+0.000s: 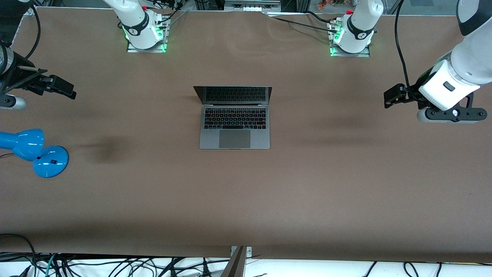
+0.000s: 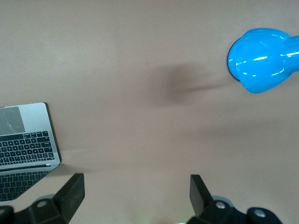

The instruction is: Close laptop with both arms from behind

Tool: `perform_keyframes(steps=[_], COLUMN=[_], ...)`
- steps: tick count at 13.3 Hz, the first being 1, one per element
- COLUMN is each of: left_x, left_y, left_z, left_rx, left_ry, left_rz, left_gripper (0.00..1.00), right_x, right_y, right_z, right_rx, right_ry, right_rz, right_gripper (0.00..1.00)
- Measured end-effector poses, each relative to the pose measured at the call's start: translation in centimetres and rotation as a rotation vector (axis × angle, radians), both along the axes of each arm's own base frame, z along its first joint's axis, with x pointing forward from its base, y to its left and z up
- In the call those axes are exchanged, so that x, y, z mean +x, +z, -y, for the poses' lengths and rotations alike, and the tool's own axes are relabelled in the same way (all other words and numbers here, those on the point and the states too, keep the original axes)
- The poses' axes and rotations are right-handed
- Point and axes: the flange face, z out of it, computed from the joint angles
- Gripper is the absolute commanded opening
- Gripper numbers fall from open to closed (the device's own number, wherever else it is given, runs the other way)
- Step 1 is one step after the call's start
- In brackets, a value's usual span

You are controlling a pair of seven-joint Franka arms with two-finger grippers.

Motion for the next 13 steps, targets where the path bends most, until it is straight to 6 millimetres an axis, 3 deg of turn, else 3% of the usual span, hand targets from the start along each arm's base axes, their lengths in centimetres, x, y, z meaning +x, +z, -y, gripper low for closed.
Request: perform_keyframes(steps=[3,9,13], left_x=[-0.1,-0.7,-1.2], left_y=[-0.3,-1.1,-1.7], left_z=[0.3,3.3,5.1], left_rx=[0.000,-0.001,0.001], left_ry=[-0.005,-0.036,-0.038], left_rz=[-0.008,-0.029,-0.044], left_gripper=[1.00,0.99,0.99], right_x=[0.0,0.1,0.1], right_y=[0.0,1.7,1.7], right_z=[0.0,0.0,0.0], right_rx=[0.001,0.002,0.002], right_ry=[0.010,0.016,0.018], right_rz=[0.000,0.030,0.022], right_gripper=[1.00,1.00,1.00])
